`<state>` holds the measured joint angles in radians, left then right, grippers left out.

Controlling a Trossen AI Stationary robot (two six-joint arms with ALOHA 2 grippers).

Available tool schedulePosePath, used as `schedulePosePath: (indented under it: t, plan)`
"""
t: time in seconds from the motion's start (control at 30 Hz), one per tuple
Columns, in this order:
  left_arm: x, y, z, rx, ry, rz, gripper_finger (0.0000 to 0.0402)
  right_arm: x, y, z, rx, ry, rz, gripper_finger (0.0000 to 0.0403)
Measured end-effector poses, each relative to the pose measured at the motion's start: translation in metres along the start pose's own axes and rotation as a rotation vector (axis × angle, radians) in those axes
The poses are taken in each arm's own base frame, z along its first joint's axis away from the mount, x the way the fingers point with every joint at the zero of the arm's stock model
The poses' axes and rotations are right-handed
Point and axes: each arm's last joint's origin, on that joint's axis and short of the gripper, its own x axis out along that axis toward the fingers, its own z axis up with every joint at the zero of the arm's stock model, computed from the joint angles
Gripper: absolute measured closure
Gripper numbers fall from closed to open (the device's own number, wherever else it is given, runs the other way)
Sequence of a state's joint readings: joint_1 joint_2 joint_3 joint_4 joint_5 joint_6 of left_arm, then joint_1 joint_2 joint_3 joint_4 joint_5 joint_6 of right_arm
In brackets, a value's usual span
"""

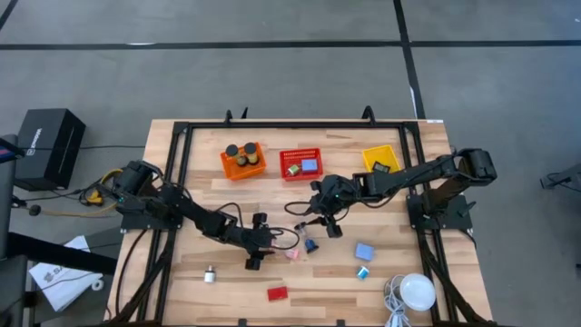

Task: Pick & Place Office items
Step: Put the pink hourglass into the orange bin

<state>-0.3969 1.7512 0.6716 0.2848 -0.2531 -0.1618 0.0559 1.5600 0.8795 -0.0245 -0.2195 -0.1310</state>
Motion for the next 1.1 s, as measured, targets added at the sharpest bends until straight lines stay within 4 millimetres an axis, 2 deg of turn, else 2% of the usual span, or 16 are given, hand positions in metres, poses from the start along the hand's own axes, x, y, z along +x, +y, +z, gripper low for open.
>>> schedulePosePath:
  t: [0.17, 0.3, 0.47, 0.63, 0.87, 1.1]
  plan:
    - [-0.004, 0.001, 0.003, 0.029, -0.006, -0.001, 0.0200, -0.001, 0.001, -0.003, -0.001, 0.030, 0.004, 0.0266]
    - [-0.020, 0.003, 0.012, 0.049, -0.026, -0.004, 0.0203, -0.001, 0.001, -0.007, -0.027, 0.077, 0.007, 0.0269]
    - [-0.055, 0.012, 0.025, 0.062, -0.043, 0.068, 0.0190, -0.002, -0.001, -0.011, -0.036, 0.114, -0.020, 0.0269]
    - [-0.093, 0.025, 0.029, 0.149, -0.031, 0.174, 0.0202, -0.006, -0.003, -0.010, -0.033, 0.111, -0.029, 0.0269]
    - [-0.134, 0.053, 0.025, 0.334, 0.053, 0.433, 0.0187, -0.008, -0.002, -0.009, -0.032, 0.112, -0.030, 0.0269]
    - [-0.153, 0.089, 0.019, 0.488, 0.208, 0.591, 0.0207, -0.007, -0.003, -0.009, -0.033, 0.106, -0.031, 0.0271]
